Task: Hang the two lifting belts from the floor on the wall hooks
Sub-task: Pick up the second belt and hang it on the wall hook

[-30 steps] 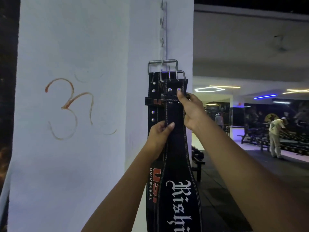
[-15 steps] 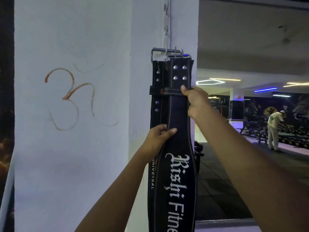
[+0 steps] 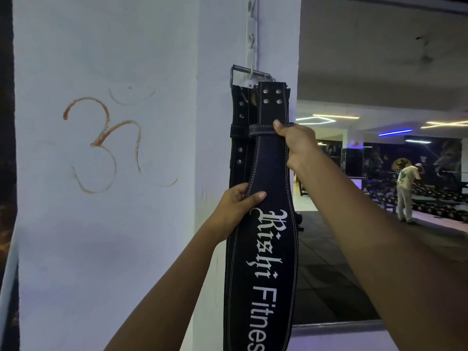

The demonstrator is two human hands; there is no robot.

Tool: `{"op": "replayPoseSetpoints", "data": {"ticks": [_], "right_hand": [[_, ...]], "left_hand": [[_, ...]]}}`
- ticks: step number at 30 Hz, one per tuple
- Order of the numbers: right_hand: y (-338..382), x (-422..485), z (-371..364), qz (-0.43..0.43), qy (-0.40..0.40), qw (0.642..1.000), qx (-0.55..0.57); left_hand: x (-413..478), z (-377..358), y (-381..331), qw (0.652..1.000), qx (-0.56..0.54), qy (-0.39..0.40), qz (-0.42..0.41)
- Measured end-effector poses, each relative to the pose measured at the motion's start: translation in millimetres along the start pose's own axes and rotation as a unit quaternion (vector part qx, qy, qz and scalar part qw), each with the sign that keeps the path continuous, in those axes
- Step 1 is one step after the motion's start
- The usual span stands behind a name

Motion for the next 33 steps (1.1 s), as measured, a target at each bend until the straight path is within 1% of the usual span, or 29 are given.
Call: {"op": "replayPoseSetpoints", "data": {"ticks": [3, 6, 8, 11, 14, 17, 22, 23, 25, 27, 30, 32, 33], "right_hand": [[5, -1, -1, 0.004, 0.0, 1.0, 0.006], [10, -1, -1, 0.005, -0.004, 1.0, 0.003], [14, -1, -2, 0.012, -0.007, 1.0, 0.004], [14, -1, -2, 0.013, -0.005, 1.0, 0.009], [14, -2, -3, 0.024, 0.003, 1.0, 0.015], [17, -4, -1, 0.027, 0.011, 0.999, 0.024], [10, -4, 6, 0.018, 0.02, 0.999, 0.046], [9, -5, 8, 0.019, 0.02, 0.998, 0.051], [9, -6, 9, 0.03, 0.025, 0.998, 0.055], [7, -9, 10, 0.036, 0.034, 0.997, 0.053], [-1, -18, 12, 0.042, 0.048, 0.997, 0.048], [-9, -25, 14, 0.05, 0.054, 0.997, 0.038], [-12, -29, 17, 0.054, 0.055, 0.996, 0.033]], "left_hand": [[-8, 2, 8, 0.999, 0.002, 0.033, 0.039], [-7, 1, 1, 0.997, -0.019, 0.058, 0.046], [-8, 0, 1, 0.996, -0.014, 0.067, 0.055], [-12, 4, 12, 0.991, 0.0, 0.086, 0.099], [-10, 7, 4, 0.993, -0.009, 0.086, 0.084], [-11, 3, 1, 0.995, -0.022, 0.07, 0.073], [-21, 1, 20, 0.993, -0.015, 0.061, 0.101], [-20, 1, 17, 0.993, -0.015, 0.06, 0.098], [-12, -4, 2, 0.996, -0.036, 0.047, 0.061], [0, -12, -24, 0.998, -0.05, 0.02, 0.015], [22, -25, -71, 0.998, -0.055, -0.016, -0.019], [36, -31, -90, 0.995, -0.071, -0.04, -0.05], [41, -33, -94, 0.993, -0.076, -0.066, -0.067]]}}
Point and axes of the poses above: each hand's wrist, its own x-axis towards the middle knuckle, its own z-axis out of the back of the hand, y = z × x, the point moved 3 cm from there along x, towards the middle knuckle, and after that the axes turned 10 degrees about z, right-handed, at the moved point
